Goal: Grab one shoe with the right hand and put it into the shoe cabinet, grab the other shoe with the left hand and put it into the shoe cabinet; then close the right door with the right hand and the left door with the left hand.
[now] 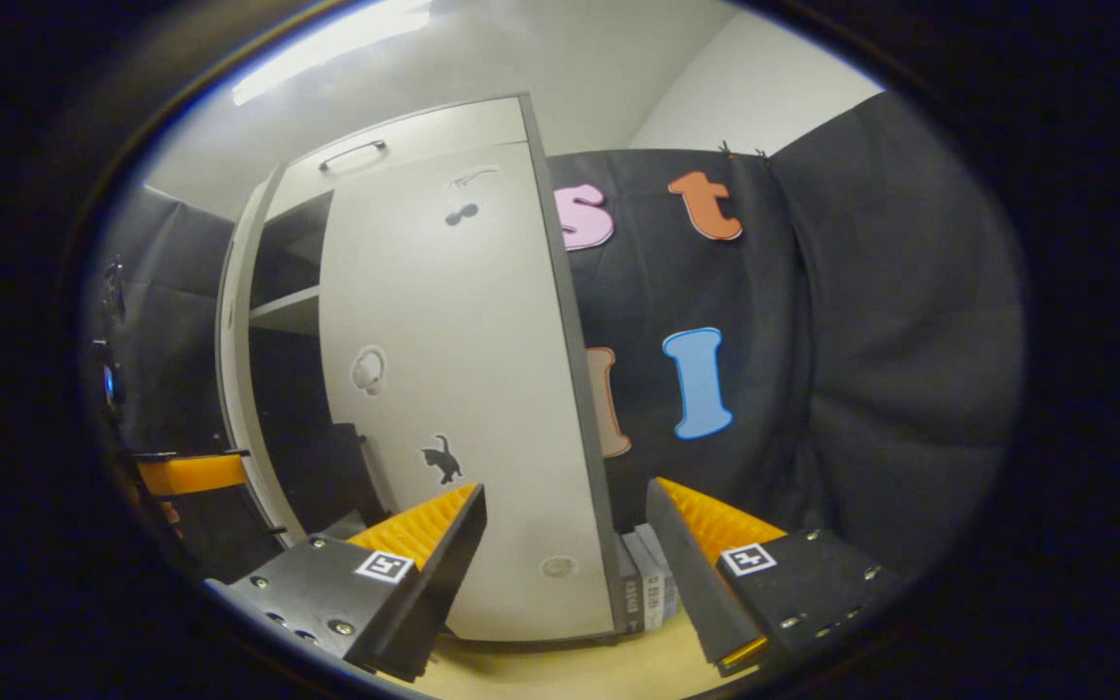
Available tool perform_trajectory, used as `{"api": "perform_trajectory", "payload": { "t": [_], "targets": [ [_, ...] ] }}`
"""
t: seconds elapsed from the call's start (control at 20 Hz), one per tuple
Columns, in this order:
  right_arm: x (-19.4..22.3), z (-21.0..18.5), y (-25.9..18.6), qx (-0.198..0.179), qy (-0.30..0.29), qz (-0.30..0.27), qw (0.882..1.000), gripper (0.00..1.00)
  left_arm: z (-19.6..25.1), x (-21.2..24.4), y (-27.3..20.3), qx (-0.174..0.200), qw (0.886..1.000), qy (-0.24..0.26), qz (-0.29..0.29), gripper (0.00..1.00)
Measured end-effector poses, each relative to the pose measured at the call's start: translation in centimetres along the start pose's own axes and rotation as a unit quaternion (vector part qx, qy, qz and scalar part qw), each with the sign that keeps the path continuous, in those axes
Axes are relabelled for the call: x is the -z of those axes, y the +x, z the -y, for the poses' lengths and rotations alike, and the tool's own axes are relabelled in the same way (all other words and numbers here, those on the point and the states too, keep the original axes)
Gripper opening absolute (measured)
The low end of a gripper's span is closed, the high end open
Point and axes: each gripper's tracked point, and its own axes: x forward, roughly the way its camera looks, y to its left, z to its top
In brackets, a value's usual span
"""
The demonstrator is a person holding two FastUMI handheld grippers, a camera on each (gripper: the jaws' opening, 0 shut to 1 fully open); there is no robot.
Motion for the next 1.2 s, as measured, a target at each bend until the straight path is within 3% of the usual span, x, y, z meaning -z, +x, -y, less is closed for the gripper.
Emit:
{"api": "perform_trajectory", "payload": {
  "t": [0.05, 0.1, 0.2, 0.25, 0.35, 0.4, 0.45, 0.5, 1.2],
  "targets": [
    [0.0, 0.8, -0.2, 0.008, -0.002, 0.001, 1.0, 0.99, 0.4, 0.2, 0.7, 0.001, 1.0, -0.001, -0.004, 0.84],
    [-0.1, 1.4, -0.4, 0.015, -0.005, 0.002, 1.0, 0.99, 0.5, 0.5, 1.1, 0.003, 1.0, -0.001, -0.008, 0.89],
    [-0.1, 2.7, -0.9, 0.03, -0.008, 0.004, 1.0, 0.94, 0.5, 0.6, 1.8, -0.002, 1.0, 0.003, -0.006, 0.85],
    [-0.2, 3.2, -1.0, 0.036, -0.008, 0.006, 0.999, 0.99, 0.4, 0.6, 2.0, -0.002, 1.0, 0.001, -0.006, 0.9],
    [-0.2, 4.2, -1.2, 0.047, -0.005, 0.006, 0.999, 0.99, 0.5, 0.5, 2.0, -0.002, 1.0, -0.008, -0.005, 0.9],
    [-0.3, 4.7, -1.3, 0.053, -0.003, 0.007, 0.999, 0.94, 0.5, 0.5, 1.8, -0.002, 1.0, -0.012, -0.004, 0.9],
    [-0.3, 5.0, -1.3, 0.057, -0.002, 0.007, 0.998, 0.94, 0.6, 0.4, 1.9, -0.002, 1.0, -0.016, -0.003, 0.85],
    [-0.3, 5.3, -1.3, 0.059, -0.002, 0.007, 0.998, 0.99, 0.6, 0.4, 1.9, -0.001, 1.0, -0.017, -0.003, 0.9],
    [0.5, 4.4, -1.3, 0.043, -0.01, -0.002, 0.999, 0.99, 1.3, 1.0, 1.9, -0.006, 0.999, -0.037, -0.008, 0.86]
  ]
}}
